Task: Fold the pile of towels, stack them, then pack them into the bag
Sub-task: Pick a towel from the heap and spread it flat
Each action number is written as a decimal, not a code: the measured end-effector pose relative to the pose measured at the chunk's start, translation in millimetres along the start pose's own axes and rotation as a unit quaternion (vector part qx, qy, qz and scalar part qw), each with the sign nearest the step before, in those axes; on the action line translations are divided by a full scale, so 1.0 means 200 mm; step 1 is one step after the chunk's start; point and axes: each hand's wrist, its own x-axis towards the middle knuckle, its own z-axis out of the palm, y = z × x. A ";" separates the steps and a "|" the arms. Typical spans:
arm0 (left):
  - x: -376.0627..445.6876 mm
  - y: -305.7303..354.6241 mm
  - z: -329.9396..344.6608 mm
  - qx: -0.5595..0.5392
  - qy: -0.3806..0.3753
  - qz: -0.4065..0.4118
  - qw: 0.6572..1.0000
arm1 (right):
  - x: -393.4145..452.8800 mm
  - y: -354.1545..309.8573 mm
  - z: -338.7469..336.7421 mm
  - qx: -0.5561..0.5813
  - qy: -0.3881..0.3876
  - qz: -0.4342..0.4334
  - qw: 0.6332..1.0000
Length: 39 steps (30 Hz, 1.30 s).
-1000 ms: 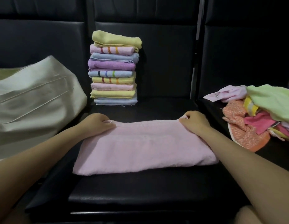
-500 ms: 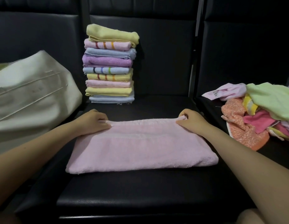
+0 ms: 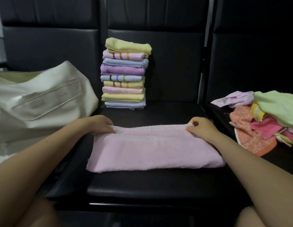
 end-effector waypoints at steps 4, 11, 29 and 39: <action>-0.08 0.01 0.02 -0.036 -0.025 -0.052 0.998 | -0.08 -0.03 -0.03 -0.004 -0.008 -0.006 1.000; -0.18 0.04 0.04 -0.057 -0.024 -0.069 0.996 | -0.17 -0.08 -0.06 0.018 0.026 -0.026 0.999; -0.48 0.24 -0.33 -0.410 0.396 0.113 0.814 | -0.33 -0.55 -0.51 0.283 0.226 -0.041 0.931; -0.83 0.42 -0.81 -0.432 0.441 0.164 0.769 | -0.48 -1.00 -1.03 0.359 0.244 -0.080 0.897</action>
